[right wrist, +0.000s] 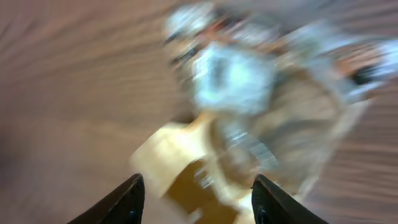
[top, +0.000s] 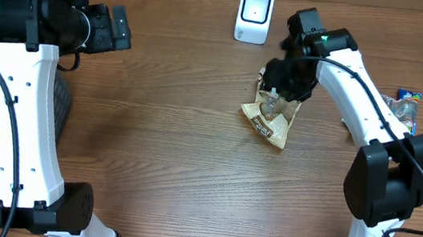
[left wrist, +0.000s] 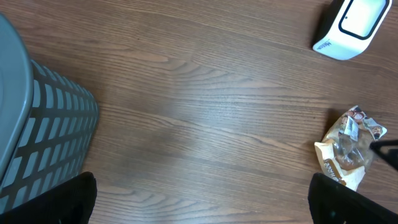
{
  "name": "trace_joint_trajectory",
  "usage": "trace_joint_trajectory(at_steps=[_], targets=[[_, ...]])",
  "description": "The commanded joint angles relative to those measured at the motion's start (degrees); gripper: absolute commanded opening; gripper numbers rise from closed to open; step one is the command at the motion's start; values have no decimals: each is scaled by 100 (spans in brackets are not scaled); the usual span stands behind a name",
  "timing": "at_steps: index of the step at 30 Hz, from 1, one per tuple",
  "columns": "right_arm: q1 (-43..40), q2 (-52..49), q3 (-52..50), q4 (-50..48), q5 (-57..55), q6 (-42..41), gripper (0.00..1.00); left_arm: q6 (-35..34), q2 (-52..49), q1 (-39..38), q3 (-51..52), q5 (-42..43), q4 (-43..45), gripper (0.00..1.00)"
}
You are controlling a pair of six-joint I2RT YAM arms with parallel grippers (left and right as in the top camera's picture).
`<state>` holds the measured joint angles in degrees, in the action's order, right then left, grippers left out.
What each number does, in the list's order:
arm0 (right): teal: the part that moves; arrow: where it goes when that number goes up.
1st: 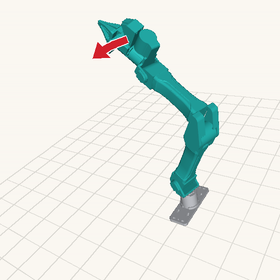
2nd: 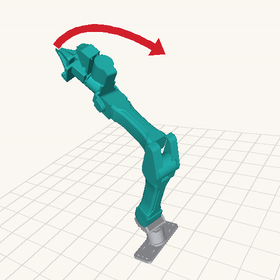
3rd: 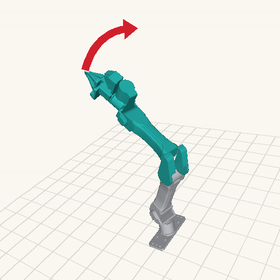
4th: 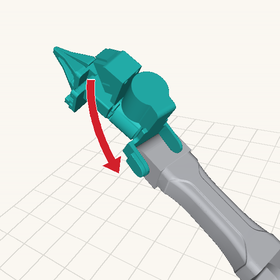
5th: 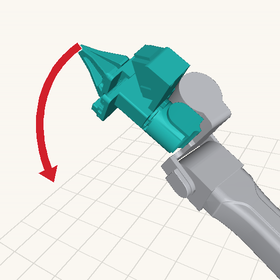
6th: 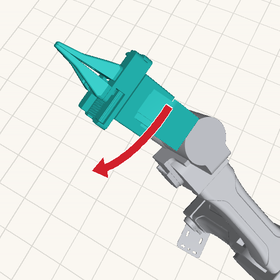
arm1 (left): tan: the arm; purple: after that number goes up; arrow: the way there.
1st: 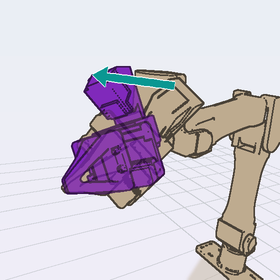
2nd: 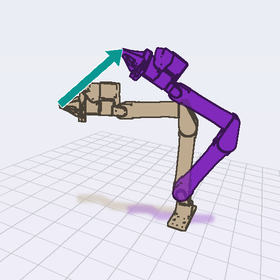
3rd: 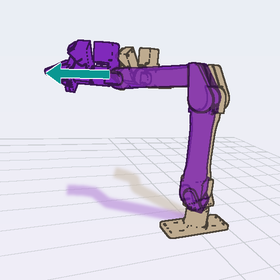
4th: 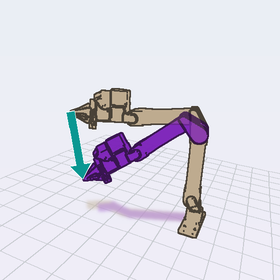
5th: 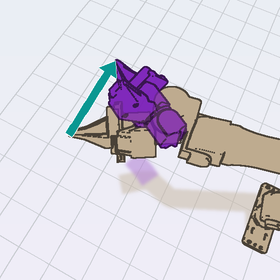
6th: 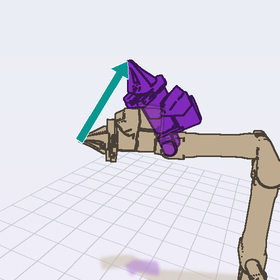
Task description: Scan the item barcode
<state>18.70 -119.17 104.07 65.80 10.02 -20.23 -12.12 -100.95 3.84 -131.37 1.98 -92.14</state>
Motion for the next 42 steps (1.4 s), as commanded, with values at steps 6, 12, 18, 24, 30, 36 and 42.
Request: trace_joint_trajectory(at_steps=[6, 12, 18, 24, 30, 36, 42], targets=[[-87, 22, -341, 142, -1305, -1482, 78, -98, 92, -22, -2, 57, 2, 100], [-671, 22, -957, -483, 468, -1414, 79, -98, 92, -22, -2, 57, 2, 100], [-743, 22, -1668, -1290, 538, -1969, 82, -98, 92, -22, -2, 57, 2, 100], [-675, 11, -2400, -2472, 911, -2031, 84, -98, 92, -22, -2, 57, 2, 100], [-671, 11, -2667, -2662, 483, -1945, 53, -98, 92, -22, -2, 57, 2, 100], [-664, 0, -2721, -2769, 304, -1250, 32, -98, 92, -22, -2, 57, 2, 100], [-715, 96, -2527, -2750, 313, -942, 4, -98, 92, -22, -2, 57, 2, 100]])
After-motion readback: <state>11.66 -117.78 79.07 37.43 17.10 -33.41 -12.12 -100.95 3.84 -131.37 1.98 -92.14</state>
